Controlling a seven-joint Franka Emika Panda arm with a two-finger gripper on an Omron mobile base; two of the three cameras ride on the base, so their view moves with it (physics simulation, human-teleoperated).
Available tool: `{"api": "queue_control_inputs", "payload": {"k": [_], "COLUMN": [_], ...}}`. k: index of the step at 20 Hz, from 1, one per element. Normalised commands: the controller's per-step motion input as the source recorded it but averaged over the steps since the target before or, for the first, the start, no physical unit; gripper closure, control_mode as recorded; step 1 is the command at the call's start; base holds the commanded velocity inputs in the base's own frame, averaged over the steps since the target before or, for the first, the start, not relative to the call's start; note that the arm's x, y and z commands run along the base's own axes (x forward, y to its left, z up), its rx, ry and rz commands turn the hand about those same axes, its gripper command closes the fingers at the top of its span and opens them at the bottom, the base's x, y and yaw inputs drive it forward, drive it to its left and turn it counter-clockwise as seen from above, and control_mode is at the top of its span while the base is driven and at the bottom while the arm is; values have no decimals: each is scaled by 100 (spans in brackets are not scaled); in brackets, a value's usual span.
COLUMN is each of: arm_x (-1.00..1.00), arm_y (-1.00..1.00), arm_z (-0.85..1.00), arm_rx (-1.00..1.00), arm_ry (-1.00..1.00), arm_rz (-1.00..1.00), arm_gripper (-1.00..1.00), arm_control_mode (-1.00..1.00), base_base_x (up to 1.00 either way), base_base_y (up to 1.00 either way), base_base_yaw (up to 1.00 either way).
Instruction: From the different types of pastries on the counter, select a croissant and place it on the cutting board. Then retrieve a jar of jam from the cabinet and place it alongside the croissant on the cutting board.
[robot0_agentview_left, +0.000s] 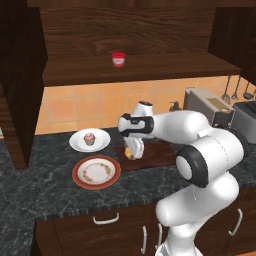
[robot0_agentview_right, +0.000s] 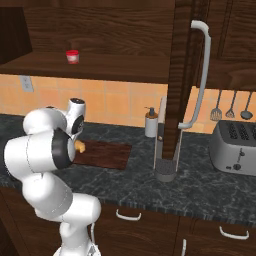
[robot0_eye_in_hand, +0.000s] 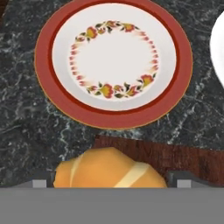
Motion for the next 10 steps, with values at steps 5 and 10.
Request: {"api": "queue_control_inputs", "payload": {"k": [5,10], "arm_x": [40,52], "arm_y": [-40,-9], "arm_z": [-4,-19], "arm_rx": [-6,-2], "arm_ry": [0,1], "arm_rz": [-8,-2], "arm_gripper": [100,100], "arm_control_mode": [-100,-100], "base_base_x": [0,0], "base_base_y": [0,0], "base_base_yaw": [0,0]}}
